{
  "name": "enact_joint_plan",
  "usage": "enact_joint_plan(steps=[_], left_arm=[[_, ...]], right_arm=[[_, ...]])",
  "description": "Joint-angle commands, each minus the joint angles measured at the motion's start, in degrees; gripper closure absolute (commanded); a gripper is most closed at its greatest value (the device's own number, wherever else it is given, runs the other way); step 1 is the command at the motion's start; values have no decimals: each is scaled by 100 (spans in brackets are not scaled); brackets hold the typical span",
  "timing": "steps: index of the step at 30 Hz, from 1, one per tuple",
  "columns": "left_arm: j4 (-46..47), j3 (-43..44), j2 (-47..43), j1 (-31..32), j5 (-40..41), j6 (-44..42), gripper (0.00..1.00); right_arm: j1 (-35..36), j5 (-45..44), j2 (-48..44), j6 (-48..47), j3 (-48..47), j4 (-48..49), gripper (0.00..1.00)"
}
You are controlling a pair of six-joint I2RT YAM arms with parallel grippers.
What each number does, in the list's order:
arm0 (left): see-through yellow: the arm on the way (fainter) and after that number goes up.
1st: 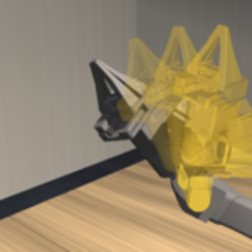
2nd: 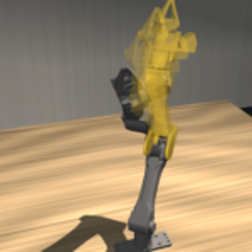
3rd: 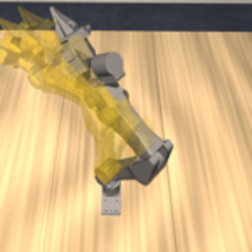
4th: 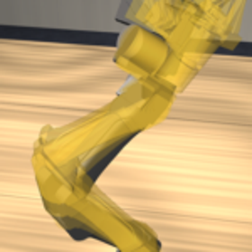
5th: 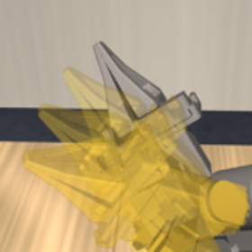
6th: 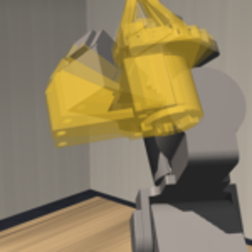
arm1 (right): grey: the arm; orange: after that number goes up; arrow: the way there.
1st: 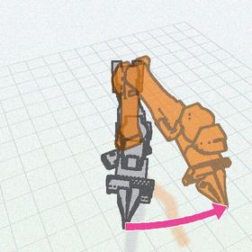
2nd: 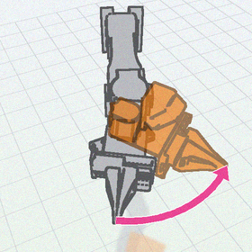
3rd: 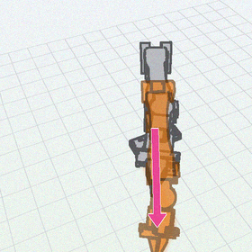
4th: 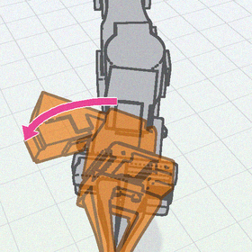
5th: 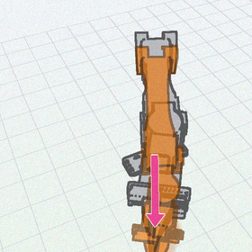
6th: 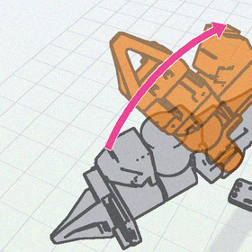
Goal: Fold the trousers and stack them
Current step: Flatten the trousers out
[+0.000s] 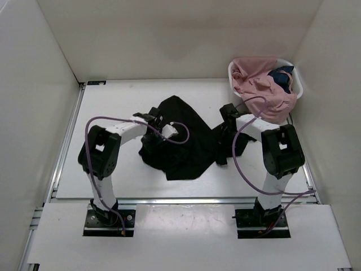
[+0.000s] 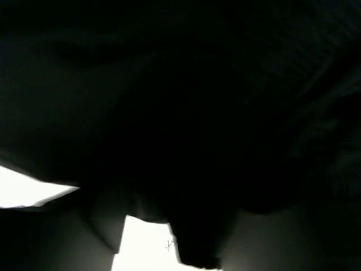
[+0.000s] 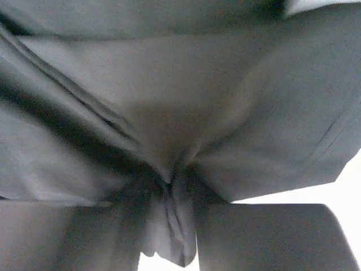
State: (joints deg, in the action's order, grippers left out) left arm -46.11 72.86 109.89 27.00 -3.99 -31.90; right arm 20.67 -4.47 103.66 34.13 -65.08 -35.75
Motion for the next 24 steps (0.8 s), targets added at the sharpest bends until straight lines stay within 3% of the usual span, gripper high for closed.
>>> enact_joint_plan(steps=[1, 2, 3, 4, 7, 9, 10, 11, 12, 13, 14, 16, 17, 22, 24], left_arm=[[278, -683, -405, 7, -242, -166, 49], [278, -1138, -807, 7, -243, -237, 57], [278, -1386, -1063, 7, -243, -299, 72], [278, -1641, -1344, 7, -295, -447, 78], [94, -2687, -2741, 497, -217, -956, 72], [-310, -3198, -3778, 1243, -77, -1458, 66], [-424, -3199, -4016, 1481, -76, -1512, 62], [-643, -3112, -4210, 1814, -76, -1512, 49], [-758, -2963, -4212, 1895, -145, -1443, 41], [-855, -2770, -4082, 1896, -224, -1390, 32], [-917, -2551, -3976, 1957, -295, -1241, 24], [-1066, -1769, -3694, 2028, -366, -1100, 3], [-1067, -1479, -3624, 2089, -366, -1047, 0], [-1532, 426, -3325, 2090, -577, -687, 0], [-1594, 772, -3377, 1950, -577, -468, 0]], right_arm=[[279, 254, 761, 243, -152, 824, 85], [454, 254, 831, 113, -389, 754, 93], [569, 167, 1040, 7, -1027, 518, 100], [683, 166, 1173, -264, -1425, 377, 100], [1140, 166, 1884, -705, -3418, -212, 100], [1457, 227, 2561, -1135, -4613, -711, 100], [1554, 306, 2789, -1267, -5228, -862, 94], [1729, 367, 3201, -1512, -6400, -994, 84], [1800, 490, 3344, -1654, -6856, -1135, 69], [1870, 856, 3424, -1786, -7173, -1136, 50], [1993, 991, 3337, -1987, -7316, -1136, 23], [2108, 844, 2987, -1989, -6810, -917, 2], [2108, 581, 2454, -1989, -6442, -821, 1], [1671, -376, 589, -1182, -3660, -241, 1], [1346, -589, -212, -622, -2918, -188, 1]])
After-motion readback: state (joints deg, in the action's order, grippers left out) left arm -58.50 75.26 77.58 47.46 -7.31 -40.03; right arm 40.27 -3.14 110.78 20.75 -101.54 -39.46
